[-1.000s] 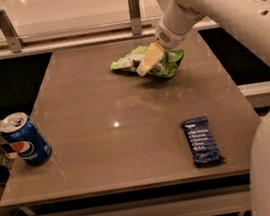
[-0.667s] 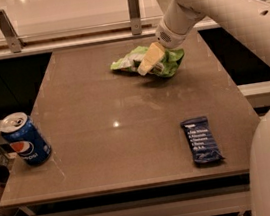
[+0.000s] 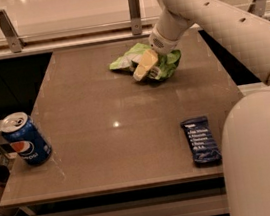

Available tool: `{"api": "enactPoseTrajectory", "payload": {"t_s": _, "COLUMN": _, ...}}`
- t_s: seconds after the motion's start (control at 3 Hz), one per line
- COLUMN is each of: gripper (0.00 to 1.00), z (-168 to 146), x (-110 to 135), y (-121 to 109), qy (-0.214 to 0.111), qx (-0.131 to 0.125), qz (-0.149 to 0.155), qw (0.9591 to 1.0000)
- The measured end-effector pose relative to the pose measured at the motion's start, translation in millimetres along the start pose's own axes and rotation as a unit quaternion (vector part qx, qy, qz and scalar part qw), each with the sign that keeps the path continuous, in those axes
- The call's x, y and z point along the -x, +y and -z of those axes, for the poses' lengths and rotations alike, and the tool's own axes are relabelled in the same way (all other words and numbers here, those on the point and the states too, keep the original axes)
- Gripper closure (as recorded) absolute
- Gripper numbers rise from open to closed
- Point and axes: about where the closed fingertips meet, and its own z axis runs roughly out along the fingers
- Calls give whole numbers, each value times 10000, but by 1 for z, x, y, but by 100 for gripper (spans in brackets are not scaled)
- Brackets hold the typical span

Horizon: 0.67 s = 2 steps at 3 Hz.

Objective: Move green rice chip bag near pepsi can

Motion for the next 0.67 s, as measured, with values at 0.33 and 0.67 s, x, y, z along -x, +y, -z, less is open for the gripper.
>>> {"api": "enactPoseTrajectory", "payload": {"t_s": 0.33, "gripper": 41, "z": -4, "x": 0, "y": 0, "qy": 17, "qx": 30, "qz": -5, "qw": 10000}}
{"api": "enactPoseTrajectory", "payload": {"t_s": 0.67, "gripper": 64, "z": -4, "x": 0, "y": 0, "qy": 25, "qx": 39, "qz": -4, "qw": 10000}}
